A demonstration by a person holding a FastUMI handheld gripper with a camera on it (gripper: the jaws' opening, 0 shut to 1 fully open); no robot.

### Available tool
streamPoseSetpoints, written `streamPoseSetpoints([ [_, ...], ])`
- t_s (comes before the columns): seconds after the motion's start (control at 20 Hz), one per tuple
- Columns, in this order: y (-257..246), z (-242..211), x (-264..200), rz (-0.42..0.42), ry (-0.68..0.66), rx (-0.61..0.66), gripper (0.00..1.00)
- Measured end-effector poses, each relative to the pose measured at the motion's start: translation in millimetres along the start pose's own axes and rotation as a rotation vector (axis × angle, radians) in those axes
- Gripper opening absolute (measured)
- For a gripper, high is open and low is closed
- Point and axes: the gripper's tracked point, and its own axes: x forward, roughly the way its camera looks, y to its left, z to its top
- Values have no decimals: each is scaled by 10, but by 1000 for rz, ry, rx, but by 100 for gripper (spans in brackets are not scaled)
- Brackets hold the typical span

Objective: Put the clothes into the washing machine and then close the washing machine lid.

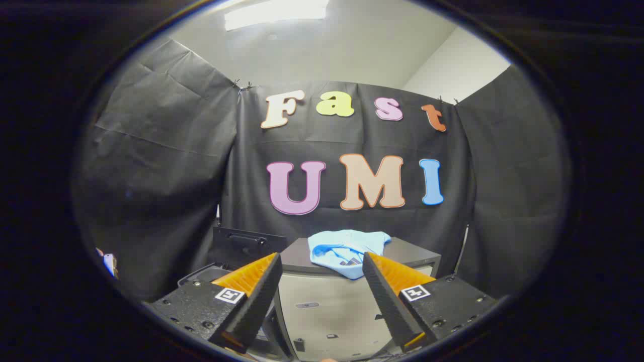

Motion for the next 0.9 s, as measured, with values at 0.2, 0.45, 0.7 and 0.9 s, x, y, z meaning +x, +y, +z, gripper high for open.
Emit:
streamPoseSetpoints([
  [0.2, 20, 6, -6, 6, -2, 12, 97],
  [0.45, 31, -6, -17, 8, 4, 15, 97],
  [0.7, 48, 14, -30, 14, 2, 17, 97],
  [0.9, 58, 14, -47, 16, 0, 22, 97],
])
